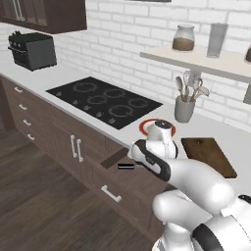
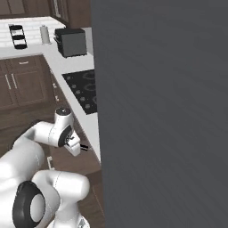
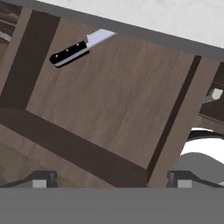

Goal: Pick up the knife from the drawer and place it on the cutting board. Then place the meat from the plate to the cutting board.

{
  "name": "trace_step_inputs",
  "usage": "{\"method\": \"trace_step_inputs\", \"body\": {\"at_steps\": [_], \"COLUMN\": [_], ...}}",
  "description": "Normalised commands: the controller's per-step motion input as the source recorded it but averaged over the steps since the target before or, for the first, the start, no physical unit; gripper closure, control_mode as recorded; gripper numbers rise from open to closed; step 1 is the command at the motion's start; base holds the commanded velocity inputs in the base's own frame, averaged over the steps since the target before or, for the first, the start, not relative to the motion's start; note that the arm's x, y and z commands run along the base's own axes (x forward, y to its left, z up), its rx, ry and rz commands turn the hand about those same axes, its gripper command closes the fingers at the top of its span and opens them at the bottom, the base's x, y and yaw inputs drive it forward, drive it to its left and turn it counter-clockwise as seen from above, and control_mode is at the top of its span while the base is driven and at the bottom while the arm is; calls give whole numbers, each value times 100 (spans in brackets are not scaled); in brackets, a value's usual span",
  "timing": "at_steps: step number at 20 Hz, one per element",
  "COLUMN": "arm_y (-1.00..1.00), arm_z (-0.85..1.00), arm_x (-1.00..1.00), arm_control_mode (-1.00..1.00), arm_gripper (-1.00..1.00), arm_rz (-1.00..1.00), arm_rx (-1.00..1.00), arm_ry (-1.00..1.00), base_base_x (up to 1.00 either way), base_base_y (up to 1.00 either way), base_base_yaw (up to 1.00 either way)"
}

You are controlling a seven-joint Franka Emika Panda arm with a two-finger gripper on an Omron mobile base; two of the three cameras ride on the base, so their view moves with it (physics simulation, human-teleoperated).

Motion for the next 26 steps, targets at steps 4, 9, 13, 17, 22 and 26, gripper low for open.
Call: {"method": "trace_step_inputs", "body": {"at_steps": [4,9,13,17,22,26], "arm_y": [0,0,10,15,18,12], "arm_z": [-23,-23,-35,-38,-33,-23], "arm_x": [15,11,3,13,14,0], "arm_control_mode": [-100,-100,-100,-100,-100,-100], "arm_gripper": [-100,-100,-100,-100,-100,-100], "arm_rz": [-1,-1,0,0,0,0], "arm_rx": [0,0,0,0,0,0], "arm_ry": [9,8,5,3,1,0], "base_base_x": [0,0,0,0,0,0], "base_base_y": [0,0,0,0,0,0], "base_base_yaw": [0,0,0,0,0,0]}}
